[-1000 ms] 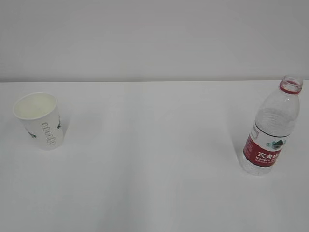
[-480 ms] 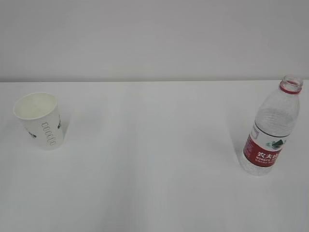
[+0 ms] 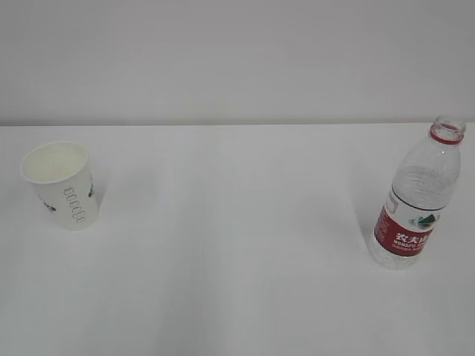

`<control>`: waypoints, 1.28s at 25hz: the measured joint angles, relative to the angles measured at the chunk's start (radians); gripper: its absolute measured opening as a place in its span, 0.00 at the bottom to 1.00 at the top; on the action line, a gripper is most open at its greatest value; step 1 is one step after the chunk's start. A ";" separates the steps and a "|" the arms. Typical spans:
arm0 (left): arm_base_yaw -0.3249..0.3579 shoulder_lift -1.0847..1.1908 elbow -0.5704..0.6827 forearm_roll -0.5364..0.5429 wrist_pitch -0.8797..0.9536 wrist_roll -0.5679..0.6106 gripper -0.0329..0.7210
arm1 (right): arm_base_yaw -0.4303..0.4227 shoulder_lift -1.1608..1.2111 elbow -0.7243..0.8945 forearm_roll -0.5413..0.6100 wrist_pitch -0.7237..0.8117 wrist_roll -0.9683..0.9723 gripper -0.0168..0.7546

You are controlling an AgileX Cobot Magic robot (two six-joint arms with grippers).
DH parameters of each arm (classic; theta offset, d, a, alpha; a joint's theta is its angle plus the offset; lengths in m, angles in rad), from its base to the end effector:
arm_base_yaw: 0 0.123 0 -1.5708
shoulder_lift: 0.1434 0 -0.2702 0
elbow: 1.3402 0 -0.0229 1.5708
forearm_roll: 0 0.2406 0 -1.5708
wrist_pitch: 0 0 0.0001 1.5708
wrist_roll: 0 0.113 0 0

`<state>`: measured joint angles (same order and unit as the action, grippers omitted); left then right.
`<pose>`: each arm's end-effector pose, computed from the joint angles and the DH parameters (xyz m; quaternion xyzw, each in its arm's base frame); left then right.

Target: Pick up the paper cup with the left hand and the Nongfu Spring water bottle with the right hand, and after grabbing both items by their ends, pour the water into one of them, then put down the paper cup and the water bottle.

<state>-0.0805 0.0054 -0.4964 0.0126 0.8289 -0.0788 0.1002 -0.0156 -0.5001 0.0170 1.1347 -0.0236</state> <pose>0.0312 -0.0015 0.2856 0.0012 0.7899 -0.0425 0.6117 0.0143 0.0032 0.2554 -0.0544 0.8663 0.0275 0.4957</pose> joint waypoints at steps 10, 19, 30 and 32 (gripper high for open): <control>0.000 0.052 0.000 -0.013 0.002 0.000 0.82 | 0.000 0.002 -0.013 0.001 -0.044 0.000 0.74; 0.000 0.205 0.005 -0.013 -0.088 0.000 0.82 | 0.000 0.110 -0.022 0.012 -0.164 -0.017 0.74; 0.000 0.253 0.005 -0.013 -0.218 0.000 0.82 | 0.000 0.237 -0.022 0.033 -0.319 -0.068 0.74; 0.000 0.270 0.005 -0.013 -0.241 0.000 0.82 | 0.000 0.254 -0.022 0.035 -0.351 -0.070 0.74</control>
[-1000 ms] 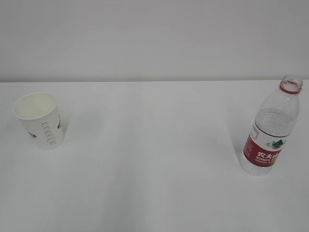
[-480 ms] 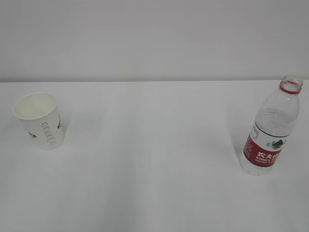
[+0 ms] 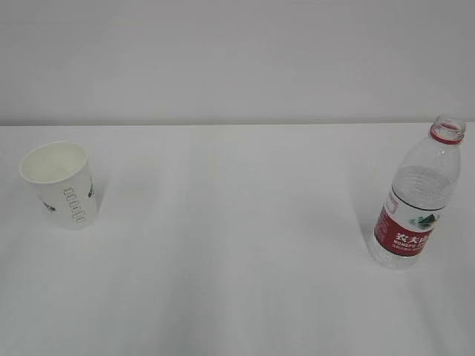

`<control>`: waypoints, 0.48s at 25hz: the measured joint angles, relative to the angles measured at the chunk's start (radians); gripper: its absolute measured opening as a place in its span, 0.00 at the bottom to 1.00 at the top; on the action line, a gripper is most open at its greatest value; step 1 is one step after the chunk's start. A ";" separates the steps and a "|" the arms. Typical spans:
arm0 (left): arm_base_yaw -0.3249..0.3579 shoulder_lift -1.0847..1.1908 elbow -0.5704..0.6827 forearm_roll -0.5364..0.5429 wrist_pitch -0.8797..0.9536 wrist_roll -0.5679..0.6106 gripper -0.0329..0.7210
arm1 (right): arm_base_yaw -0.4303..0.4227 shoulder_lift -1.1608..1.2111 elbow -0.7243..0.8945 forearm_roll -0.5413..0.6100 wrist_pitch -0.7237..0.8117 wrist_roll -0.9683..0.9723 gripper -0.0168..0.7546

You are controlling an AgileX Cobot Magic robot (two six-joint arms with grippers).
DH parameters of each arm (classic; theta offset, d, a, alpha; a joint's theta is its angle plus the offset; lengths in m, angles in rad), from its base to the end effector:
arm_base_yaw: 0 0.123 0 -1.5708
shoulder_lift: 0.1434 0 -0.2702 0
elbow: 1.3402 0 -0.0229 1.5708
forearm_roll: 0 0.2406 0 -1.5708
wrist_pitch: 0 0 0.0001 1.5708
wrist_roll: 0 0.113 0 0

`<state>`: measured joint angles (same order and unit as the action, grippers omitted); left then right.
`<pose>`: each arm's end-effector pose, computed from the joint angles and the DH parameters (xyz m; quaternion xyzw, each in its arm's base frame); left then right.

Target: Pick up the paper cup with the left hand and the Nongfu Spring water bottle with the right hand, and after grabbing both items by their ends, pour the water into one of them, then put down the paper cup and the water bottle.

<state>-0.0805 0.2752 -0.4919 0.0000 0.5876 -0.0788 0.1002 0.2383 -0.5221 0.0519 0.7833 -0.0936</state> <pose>0.0840 -0.0068 0.2950 0.0007 0.8000 -0.0477 0.5981 0.0679 0.0110 0.2869 -0.0756 0.8332 0.0272 0.5471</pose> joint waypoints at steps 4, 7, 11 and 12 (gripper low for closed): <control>0.000 0.045 0.000 0.000 -0.049 0.000 0.82 | 0.000 0.040 0.000 0.000 -0.057 -0.006 0.74; 0.000 0.080 0.000 0.000 -0.095 0.000 0.82 | 0.000 0.067 0.000 0.000 -0.099 -0.011 0.74; 0.000 0.129 0.000 0.000 -0.168 0.000 0.82 | 0.000 0.110 0.000 0.000 -0.155 -0.019 0.74; 0.000 0.140 0.000 0.000 -0.185 0.000 0.82 | 0.000 0.124 0.000 0.000 -0.162 -0.026 0.74</control>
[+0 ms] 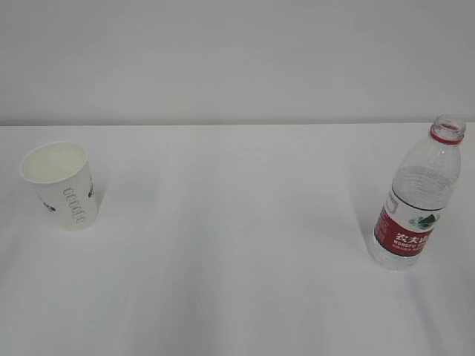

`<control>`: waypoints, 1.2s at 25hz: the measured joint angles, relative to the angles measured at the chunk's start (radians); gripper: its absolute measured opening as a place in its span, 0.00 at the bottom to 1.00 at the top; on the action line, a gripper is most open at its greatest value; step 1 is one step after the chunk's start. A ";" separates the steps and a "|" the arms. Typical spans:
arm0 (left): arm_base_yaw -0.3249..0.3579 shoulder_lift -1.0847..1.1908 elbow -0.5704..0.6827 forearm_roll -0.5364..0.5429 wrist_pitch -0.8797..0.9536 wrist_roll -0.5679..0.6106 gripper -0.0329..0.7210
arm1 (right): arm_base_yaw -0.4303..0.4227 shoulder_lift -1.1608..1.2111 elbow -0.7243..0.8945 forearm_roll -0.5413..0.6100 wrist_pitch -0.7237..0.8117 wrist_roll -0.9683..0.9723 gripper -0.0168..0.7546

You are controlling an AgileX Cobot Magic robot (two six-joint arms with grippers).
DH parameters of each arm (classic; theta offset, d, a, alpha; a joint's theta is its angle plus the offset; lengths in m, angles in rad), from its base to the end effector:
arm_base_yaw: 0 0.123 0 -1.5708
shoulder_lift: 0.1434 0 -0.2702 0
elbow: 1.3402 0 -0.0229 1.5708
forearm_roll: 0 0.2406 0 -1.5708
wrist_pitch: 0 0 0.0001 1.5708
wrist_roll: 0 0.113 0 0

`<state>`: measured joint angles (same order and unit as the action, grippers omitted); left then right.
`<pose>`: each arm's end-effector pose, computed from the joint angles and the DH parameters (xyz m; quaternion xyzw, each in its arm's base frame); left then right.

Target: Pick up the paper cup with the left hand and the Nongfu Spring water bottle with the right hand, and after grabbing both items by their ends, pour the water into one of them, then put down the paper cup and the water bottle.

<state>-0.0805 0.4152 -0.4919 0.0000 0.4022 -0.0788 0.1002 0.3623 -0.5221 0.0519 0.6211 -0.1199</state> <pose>0.1139 -0.0092 0.3013 0.0007 0.7861 -0.0492 0.6161 0.0956 0.0130 0.2936 -0.0818 0.8220 0.0188 0.5633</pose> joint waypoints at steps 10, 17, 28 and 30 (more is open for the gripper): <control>0.000 0.129 0.000 0.000 -0.118 0.000 0.82 | 0.000 0.133 0.000 0.000 -0.113 -0.024 0.74; 0.000 0.218 0.000 0.000 -0.205 0.000 0.82 | 0.000 0.225 0.000 0.002 -0.195 -0.030 0.74; 0.000 0.366 0.000 0.000 -0.309 0.000 0.82 | 0.000 0.325 0.000 0.227 -0.242 -0.335 0.74; 0.000 0.385 0.000 0.000 -0.328 0.000 0.82 | 0.000 0.332 0.000 0.324 -0.242 -0.423 0.74</control>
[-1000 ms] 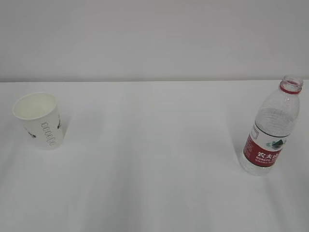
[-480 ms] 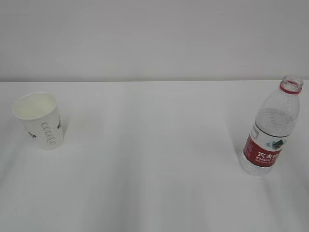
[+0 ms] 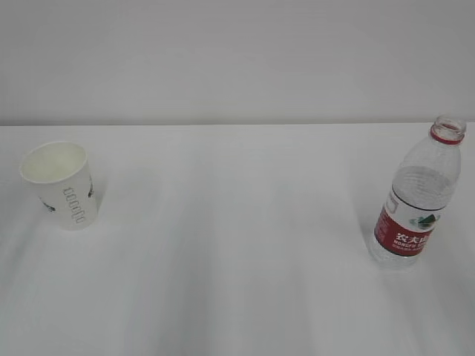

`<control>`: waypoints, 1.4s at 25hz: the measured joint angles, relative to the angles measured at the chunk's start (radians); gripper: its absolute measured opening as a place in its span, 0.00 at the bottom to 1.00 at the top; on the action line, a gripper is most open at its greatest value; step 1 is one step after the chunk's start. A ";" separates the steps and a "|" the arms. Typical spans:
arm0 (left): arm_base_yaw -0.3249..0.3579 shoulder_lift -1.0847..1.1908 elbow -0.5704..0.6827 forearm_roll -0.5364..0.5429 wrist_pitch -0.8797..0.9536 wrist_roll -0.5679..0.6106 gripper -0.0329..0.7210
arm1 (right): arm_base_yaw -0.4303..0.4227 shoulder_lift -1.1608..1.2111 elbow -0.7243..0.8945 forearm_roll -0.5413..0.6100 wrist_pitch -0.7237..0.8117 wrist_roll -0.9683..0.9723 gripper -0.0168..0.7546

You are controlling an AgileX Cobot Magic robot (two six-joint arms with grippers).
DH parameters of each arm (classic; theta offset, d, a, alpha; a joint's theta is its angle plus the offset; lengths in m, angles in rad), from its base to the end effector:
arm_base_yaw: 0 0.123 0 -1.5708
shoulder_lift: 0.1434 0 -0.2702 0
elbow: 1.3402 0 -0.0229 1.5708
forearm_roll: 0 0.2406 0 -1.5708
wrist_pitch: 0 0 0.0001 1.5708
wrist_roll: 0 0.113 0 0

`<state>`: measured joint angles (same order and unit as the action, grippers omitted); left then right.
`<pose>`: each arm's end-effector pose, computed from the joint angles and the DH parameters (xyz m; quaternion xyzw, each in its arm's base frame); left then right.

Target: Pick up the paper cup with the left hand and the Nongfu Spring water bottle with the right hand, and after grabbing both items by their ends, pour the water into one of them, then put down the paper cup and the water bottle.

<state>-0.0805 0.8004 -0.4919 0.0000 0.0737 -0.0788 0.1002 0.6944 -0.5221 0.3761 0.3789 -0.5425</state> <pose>0.1887 -0.0152 0.2784 0.0007 0.8033 -0.0474 0.5936 0.1598 0.0315 0.2784 -0.1583 0.8282 0.0332 0.5367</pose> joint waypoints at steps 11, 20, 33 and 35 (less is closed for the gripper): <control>0.000 0.090 0.000 0.000 -0.074 0.000 0.82 | 0.000 0.019 0.060 0.332 -0.036 -0.298 0.74; 0.000 0.134 0.000 0.000 -0.101 0.000 0.82 | 0.000 0.019 0.131 0.375 -0.150 -0.324 0.74; 0.000 0.286 0.004 0.000 -0.173 0.000 0.82 | 0.002 0.026 0.199 0.389 -0.233 -0.430 0.74; 0.000 0.300 0.023 0.000 -0.218 0.000 0.82 | 0.007 0.050 0.202 0.389 -0.250 -0.436 0.74</control>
<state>-0.0805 1.1000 -0.4687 0.0000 -0.1445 -0.0788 0.1077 0.7444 -0.3206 0.7651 0.1291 -0.9790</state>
